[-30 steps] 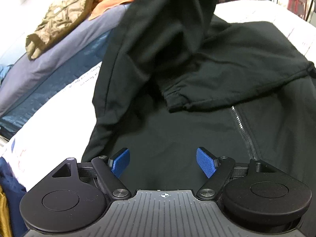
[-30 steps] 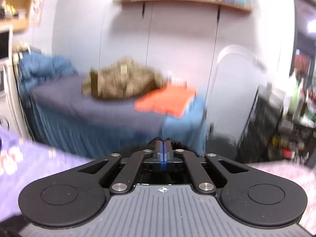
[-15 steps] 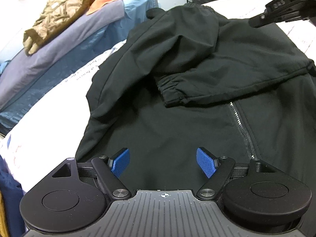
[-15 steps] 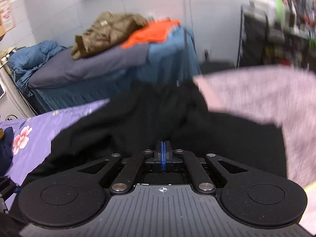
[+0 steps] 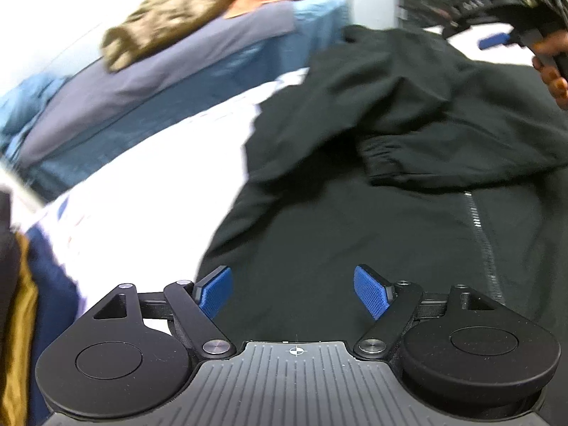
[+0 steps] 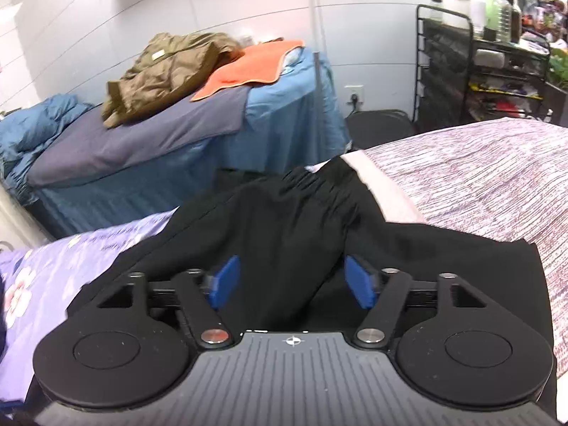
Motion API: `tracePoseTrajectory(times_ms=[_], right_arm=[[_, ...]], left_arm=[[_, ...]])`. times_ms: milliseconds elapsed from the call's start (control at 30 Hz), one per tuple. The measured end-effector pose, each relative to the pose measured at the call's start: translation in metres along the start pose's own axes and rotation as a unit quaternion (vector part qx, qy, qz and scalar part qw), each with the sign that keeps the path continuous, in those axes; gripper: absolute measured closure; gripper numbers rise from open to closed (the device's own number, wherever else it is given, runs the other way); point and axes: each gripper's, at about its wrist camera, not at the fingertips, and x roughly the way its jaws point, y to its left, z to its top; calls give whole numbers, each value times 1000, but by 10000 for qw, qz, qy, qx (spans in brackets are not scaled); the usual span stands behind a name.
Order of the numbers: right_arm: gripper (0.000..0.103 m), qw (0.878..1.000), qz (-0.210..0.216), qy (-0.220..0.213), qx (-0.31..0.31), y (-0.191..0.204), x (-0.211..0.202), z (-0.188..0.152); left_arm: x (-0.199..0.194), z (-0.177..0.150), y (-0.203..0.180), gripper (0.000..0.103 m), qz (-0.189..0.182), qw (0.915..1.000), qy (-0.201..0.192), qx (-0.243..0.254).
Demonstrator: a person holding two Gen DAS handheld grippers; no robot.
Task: Fold large clothes
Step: 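Grasp the black jacket sleeve with the right tool and lift it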
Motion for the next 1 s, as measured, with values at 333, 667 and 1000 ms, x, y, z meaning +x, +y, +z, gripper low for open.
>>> tracePoseTrajectory(times_ms=[333, 667, 1000], right_arm=[[25, 9969, -205, -394, -643, 20, 54, 30], [61, 9856, 276, 554, -1576, 6, 132, 43], [93, 9245, 513, -1603, -3421, 20, -23, 10]], left_arm=[[-12, -30, 33, 0, 463, 9966, 245, -638], [-14, -40, 7, 0, 263, 9981, 359, -425], [-12, -23, -7, 0, -36, 9996, 127, -249]])
